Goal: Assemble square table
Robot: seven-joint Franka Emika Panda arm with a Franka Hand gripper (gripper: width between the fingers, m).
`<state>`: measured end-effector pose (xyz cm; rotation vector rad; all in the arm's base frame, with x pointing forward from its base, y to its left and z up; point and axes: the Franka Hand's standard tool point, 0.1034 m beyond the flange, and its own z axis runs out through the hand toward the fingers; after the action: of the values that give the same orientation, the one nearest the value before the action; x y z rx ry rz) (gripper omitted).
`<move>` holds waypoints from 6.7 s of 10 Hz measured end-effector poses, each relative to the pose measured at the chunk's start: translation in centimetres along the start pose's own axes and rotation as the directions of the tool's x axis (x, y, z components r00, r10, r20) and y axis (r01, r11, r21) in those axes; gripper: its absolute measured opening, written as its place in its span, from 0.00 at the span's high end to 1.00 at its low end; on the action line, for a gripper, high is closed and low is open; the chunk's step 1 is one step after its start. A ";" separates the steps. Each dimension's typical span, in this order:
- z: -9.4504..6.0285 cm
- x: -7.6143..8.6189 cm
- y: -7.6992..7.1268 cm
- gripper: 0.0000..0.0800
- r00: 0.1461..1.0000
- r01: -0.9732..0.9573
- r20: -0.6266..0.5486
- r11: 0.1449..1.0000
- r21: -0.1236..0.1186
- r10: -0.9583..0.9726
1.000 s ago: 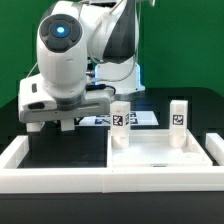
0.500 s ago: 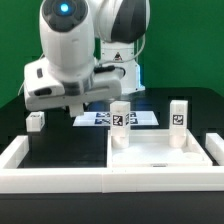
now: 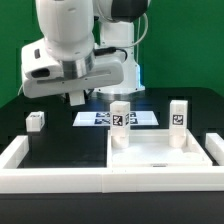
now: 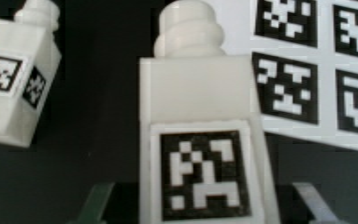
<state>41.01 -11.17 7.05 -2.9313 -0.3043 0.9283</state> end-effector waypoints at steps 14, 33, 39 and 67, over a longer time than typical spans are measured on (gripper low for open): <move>-10.2 7.7 0.3 0.64 0.754 -0.050 -0.657 0.998 -0.028 0.019; -15.2 14.7 -8.7 0.64 0.567 -0.131 -0.820 0.991 -0.005 0.071; -16.5 16.9 -11.1 0.64 0.475 -0.147 -0.874 0.989 0.031 0.098; -13.1 20.5 -16.7 0.64 0.341 -0.143 -0.937 0.989 0.030 0.077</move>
Offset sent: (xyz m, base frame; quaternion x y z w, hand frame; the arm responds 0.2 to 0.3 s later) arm 0.0539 0.0193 0.0190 0.0440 0.1819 0.0081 0.9823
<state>62.05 9.41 8.01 -2.9434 -0.0329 -0.9124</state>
